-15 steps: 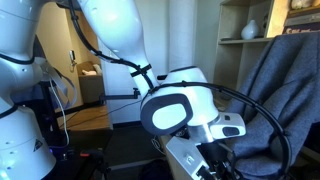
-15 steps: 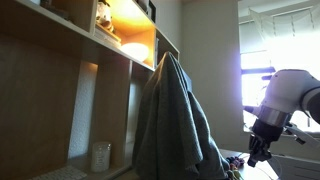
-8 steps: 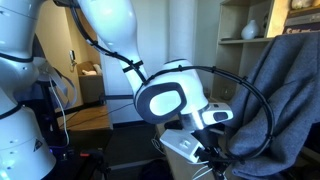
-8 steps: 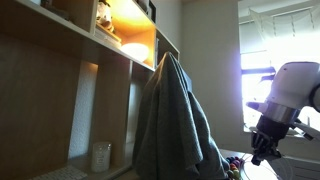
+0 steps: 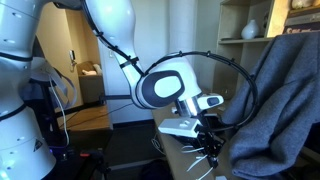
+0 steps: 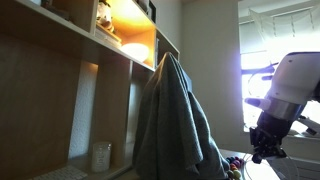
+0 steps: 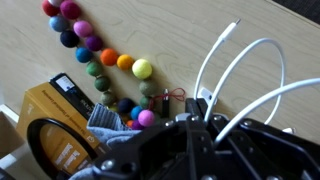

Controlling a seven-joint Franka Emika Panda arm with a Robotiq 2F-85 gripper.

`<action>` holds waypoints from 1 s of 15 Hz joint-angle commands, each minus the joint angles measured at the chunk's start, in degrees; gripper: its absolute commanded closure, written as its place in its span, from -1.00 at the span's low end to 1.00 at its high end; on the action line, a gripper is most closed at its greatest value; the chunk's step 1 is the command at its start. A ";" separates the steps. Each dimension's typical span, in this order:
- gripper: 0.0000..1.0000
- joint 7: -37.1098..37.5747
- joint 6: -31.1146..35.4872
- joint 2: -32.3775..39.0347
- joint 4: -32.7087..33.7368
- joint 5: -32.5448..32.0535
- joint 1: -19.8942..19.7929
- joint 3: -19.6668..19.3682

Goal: Pick the white cable near the string of beads and put it in the case

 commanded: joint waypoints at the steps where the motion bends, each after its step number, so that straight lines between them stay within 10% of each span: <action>1: 0.98 1.69 -4.34 -1.33 -0.28 -2.11 5.71 -3.04; 4: 0.98 0.67 -6.77 -1.14 0.16 -1.70 7.97 -2.90; 15: 0.98 5.14 -13.45 -2.51 3.04 -14.68 -9.29 17.81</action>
